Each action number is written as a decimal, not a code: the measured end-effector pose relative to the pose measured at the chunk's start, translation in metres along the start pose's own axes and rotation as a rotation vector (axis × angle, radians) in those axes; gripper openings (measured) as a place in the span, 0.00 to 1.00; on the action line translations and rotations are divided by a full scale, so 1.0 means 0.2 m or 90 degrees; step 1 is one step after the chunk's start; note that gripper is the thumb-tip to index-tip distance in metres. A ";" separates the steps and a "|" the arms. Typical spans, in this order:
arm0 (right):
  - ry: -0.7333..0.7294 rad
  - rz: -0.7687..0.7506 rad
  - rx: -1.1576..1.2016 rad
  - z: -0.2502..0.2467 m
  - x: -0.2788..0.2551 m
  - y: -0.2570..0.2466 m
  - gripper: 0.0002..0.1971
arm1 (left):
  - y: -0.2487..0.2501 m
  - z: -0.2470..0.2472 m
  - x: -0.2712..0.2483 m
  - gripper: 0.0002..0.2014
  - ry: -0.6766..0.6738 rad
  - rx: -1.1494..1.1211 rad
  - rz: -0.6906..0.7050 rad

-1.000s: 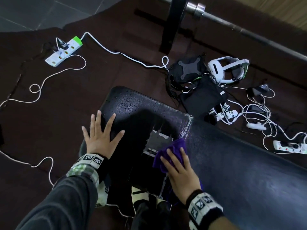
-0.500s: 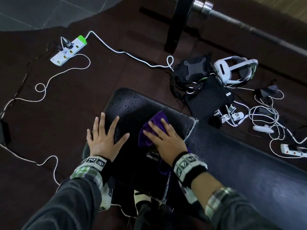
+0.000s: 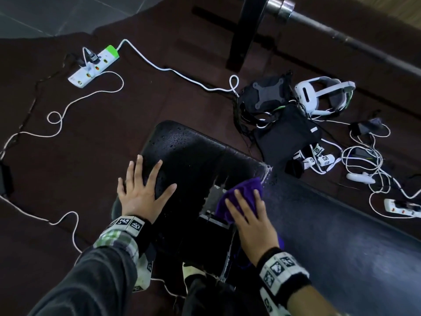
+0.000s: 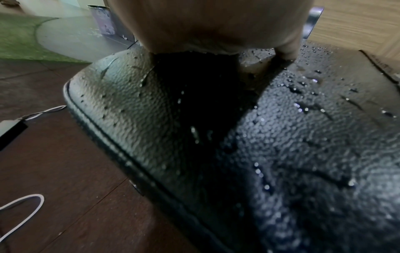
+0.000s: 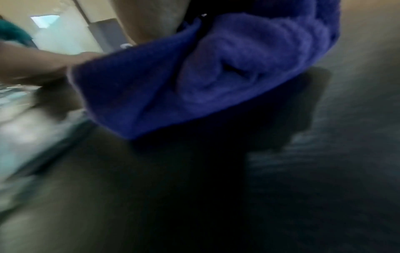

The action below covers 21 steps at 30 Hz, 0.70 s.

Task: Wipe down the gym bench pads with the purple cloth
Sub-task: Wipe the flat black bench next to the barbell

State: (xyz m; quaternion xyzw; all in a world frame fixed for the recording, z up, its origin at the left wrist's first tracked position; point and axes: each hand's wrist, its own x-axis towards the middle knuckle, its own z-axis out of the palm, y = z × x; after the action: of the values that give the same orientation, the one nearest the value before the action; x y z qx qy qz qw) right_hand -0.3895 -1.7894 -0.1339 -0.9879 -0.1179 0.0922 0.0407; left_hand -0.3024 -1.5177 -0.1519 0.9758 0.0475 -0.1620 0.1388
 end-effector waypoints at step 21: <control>-0.021 -0.032 -0.023 0.02 0.11 0.08 0.33 | 0.01 -0.01 0.00 0.39 -0.008 -0.013 -0.011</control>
State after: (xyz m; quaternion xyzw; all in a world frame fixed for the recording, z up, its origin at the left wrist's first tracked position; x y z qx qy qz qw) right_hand -0.3654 -1.7984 -0.1439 -0.9836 -0.1450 0.1053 0.0230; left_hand -0.3023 -1.5188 -0.1496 0.9729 0.0568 -0.1687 0.1473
